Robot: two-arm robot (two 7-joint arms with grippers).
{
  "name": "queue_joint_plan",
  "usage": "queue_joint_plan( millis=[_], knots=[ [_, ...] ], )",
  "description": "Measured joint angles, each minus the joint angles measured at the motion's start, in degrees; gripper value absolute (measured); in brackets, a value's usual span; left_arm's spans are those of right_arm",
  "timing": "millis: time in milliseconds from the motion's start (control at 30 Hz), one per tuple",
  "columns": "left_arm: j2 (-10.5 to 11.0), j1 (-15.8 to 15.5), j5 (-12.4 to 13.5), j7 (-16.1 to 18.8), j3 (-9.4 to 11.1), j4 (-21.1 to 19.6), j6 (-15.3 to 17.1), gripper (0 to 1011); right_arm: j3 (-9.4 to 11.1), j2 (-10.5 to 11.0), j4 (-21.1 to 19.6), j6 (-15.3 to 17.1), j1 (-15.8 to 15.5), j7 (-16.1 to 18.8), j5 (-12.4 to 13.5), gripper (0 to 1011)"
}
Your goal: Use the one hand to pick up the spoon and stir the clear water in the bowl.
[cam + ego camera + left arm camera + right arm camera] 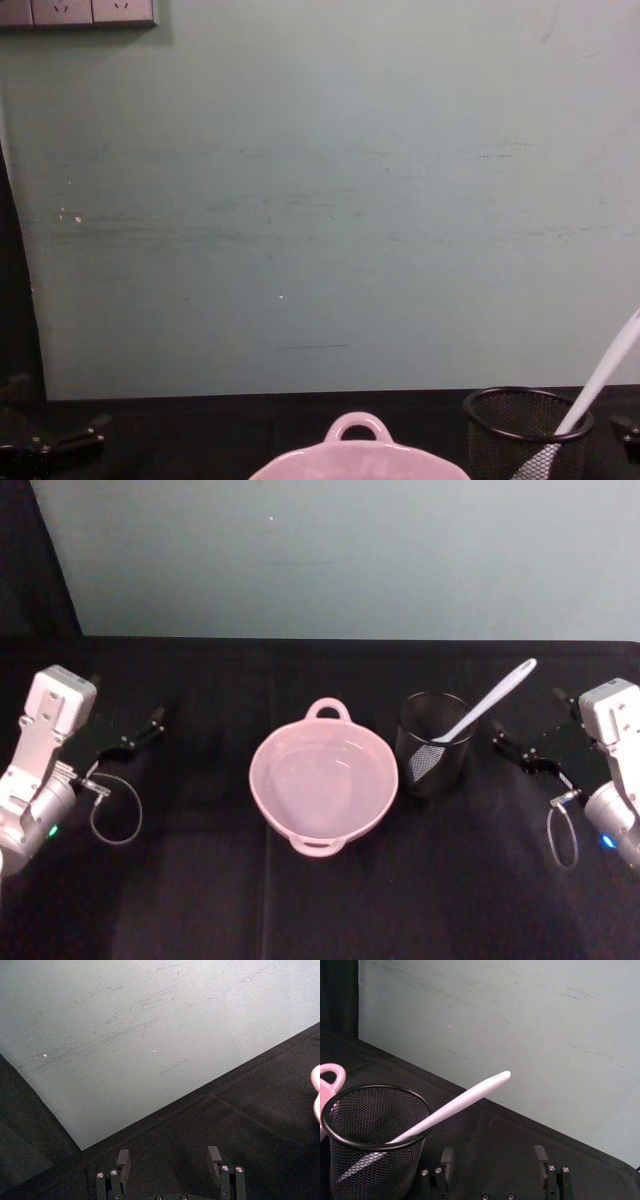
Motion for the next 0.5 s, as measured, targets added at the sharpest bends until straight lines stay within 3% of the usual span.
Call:
queue_joint_plan(
  millis=[500],
  knots=[
    [0.00,0.00,0.00,0.00,0.00,0.00,0.00,1011,0.00,0.00,0.00,0.00,0.02,0.00,0.00,1003]
  ],
)
